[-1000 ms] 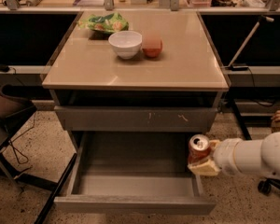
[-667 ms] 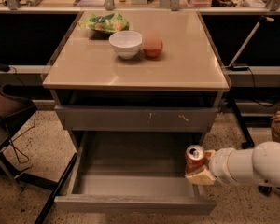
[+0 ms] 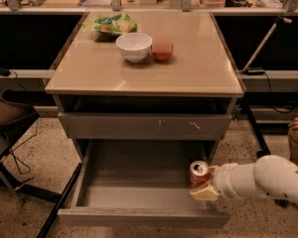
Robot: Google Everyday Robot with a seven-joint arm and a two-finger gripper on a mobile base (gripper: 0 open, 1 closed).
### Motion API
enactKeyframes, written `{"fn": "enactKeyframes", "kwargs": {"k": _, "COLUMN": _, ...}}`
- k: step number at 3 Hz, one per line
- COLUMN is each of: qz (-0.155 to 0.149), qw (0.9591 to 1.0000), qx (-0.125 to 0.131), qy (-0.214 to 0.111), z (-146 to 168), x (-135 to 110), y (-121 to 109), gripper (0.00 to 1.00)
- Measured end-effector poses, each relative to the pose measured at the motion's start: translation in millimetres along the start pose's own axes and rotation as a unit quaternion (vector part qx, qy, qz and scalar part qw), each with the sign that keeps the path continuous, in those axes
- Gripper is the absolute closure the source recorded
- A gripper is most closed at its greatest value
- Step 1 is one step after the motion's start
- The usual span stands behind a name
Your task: Place coke can into middle drawer
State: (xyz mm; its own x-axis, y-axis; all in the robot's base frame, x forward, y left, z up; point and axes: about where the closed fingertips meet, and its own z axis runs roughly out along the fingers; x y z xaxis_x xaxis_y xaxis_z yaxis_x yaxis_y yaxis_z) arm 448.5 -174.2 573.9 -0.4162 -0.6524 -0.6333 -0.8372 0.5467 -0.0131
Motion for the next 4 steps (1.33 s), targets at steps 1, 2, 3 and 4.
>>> {"fn": "enactKeyframes", "kwargs": {"k": 1, "qz": 0.002, "qw": 0.9995, "qx": -0.026, "qy": -0.02, "z": 57.2, "x": 8.9, "y": -1.7, "gripper": 1.0}}
{"fn": "enactKeyframes", "kwargs": {"k": 2, "qz": 0.01, "qw": 0.999, "qx": -0.037, "qy": -0.024, "z": 70.4, "x": 14.6, "y": 3.4, "gripper": 1.0}}
{"fn": "enactKeyframes", "kwargs": {"k": 3, "qz": 0.019, "qw": 0.9989, "qx": -0.03, "qy": -0.031, "z": 91.9, "x": 27.8, "y": -2.9, "gripper": 1.0}}
{"fn": "enactKeyframes", "kwargs": {"k": 4, "qz": 0.042, "qw": 0.9982, "qx": -0.031, "qy": -0.03, "z": 149.6, "x": 54.1, "y": -22.7, "gripper": 1.0}}
